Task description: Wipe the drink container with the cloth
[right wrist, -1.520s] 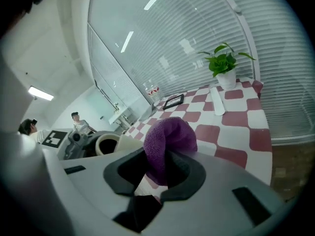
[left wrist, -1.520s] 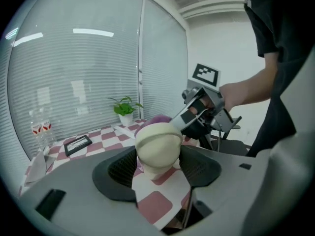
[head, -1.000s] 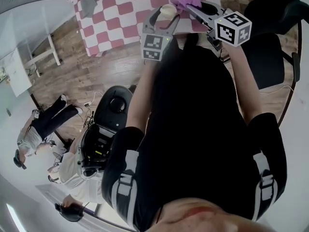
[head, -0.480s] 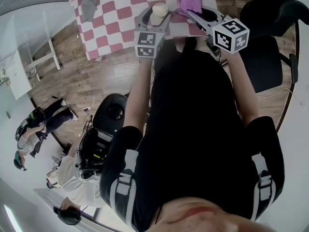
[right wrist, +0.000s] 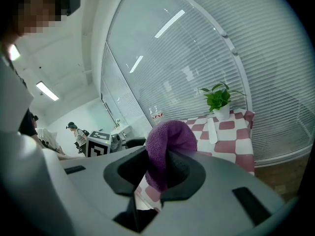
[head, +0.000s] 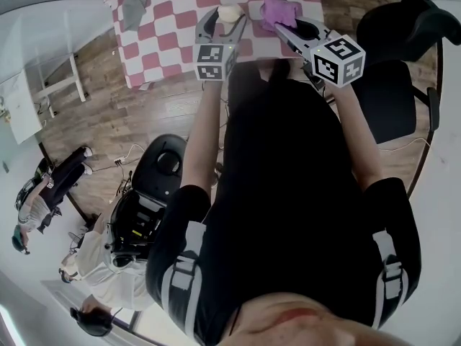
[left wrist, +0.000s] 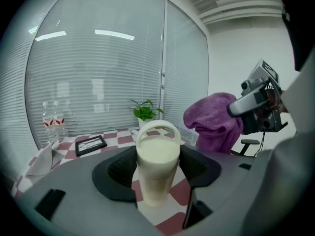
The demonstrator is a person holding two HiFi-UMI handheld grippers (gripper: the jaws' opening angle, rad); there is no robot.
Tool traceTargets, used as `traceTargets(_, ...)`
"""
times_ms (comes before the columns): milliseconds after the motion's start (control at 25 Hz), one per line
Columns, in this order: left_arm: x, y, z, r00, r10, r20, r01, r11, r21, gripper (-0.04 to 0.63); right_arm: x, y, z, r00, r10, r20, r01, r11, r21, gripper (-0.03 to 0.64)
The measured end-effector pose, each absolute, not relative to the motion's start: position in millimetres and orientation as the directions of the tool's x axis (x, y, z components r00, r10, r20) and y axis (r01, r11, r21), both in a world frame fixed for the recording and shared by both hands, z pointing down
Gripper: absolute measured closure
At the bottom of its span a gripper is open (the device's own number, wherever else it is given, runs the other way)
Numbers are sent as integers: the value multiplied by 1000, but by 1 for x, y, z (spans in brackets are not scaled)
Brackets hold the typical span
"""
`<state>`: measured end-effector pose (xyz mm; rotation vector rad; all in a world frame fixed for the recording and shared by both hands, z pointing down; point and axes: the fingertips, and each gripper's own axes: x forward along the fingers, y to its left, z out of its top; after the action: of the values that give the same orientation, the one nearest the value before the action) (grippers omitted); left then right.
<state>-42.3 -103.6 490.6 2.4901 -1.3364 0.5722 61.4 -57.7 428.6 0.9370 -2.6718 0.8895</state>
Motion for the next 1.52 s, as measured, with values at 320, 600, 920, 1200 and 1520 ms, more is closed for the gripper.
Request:
traceTargets(320,-43,-104,496,512,-731,451,-835,-546,64,302,62,-58,427,-788,-512,342,-615,617,-491,518)
traceTargets(600,-49,-98,501,492,-733,470,-847,-528,64,295,63,-58,426,-788,-512,341,-614,617,-493,518)
traceTargets(920,-62,-73,492,492,-742,455,-859,-500,114,295,67,-62,424,-787,-515,340,-616,629,-473,518)
traceTargets(1200,-67,-60,441,492,-796,354,-868,-477,135,371,64,-68,409,-795,-520,314,-606,659,-445,518)
traceTargets(1520,-67,-55,369,496,-835,240,-868,-481,123,529,61,-66,372,-803,-547,236,-595,717,-363,518)
